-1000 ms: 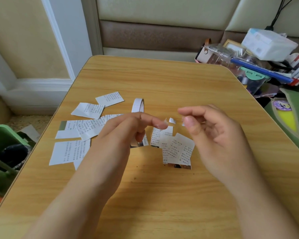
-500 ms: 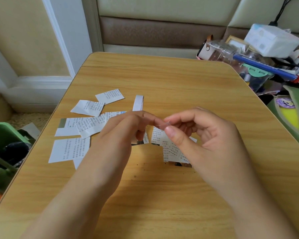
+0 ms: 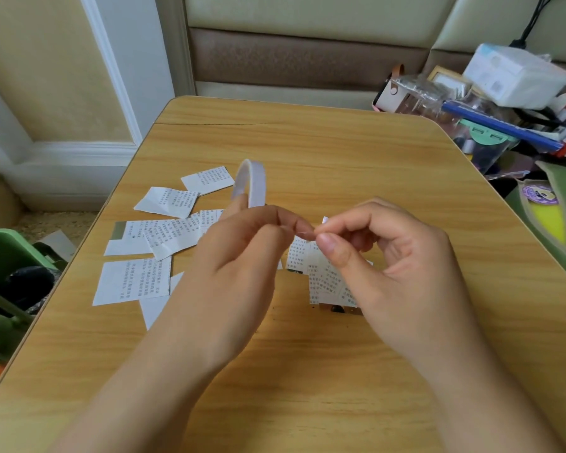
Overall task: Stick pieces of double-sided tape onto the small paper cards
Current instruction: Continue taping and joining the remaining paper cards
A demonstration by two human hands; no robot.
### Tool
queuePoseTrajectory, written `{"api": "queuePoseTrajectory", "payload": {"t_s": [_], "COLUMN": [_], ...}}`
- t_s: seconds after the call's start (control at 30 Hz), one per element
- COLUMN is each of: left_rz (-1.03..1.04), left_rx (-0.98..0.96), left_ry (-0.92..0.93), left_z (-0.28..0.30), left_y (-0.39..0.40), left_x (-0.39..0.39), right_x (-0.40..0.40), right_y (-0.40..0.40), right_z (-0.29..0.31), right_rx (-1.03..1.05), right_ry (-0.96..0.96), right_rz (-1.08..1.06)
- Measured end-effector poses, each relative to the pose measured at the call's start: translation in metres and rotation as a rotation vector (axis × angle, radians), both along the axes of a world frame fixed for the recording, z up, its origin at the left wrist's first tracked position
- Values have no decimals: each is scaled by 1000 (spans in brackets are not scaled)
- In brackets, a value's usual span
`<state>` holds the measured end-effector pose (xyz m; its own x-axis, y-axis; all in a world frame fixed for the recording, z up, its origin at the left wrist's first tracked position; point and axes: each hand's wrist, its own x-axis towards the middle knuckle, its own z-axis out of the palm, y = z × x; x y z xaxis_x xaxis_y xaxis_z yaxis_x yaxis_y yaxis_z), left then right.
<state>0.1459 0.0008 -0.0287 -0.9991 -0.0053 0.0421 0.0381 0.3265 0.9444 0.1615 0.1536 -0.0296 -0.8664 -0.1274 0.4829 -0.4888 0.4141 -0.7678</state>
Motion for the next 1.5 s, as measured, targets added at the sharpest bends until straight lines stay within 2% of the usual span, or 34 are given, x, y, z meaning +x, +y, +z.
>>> {"api": "queuePoseTrajectory", "payload": {"t_s": [0.1,0.27,0.37,0.43,0.53,0.63,0.7,0.77,1.0,1.2,1.5], "left_rz": [-41,-62,-41,-50,-75,-145,-184,-210,-320,-240,-226], "left_rx": [16,-95,-217,-257,-428,-605,-653,-682,-776,-821,-840], "left_ry": [133,131,116,86,165,222,247,275,342,433,380], "left_z": [9,4,-5,-6,-10,-15,-20,-25,-38,-45,-43], "left_y": [3,3,-1,-4,0,4,6,8,10,12,10], "left_x": [25,19,15,10,10,12,11,10,10,9,7], "right_x": [-1,-3,0,-1,-6,-9,-10,-13,-16,-16,-11], "right_y": [2,8,15,23,39,44,41,40,40,41,43], "right_z": [-2,-4,2,5,-2,-15,-23,-29,-32,-30,-28], "right_rx": [-29,-125,-296,-330,-178,205,372,445,459,472,426], "right_ry": [-70,-234,-312,-318,-437,-482,-484,-481,-498,-508,-480], "right_rz": [31,125,239,200,3,-224,-247,-237,-169,-145,-119]}}
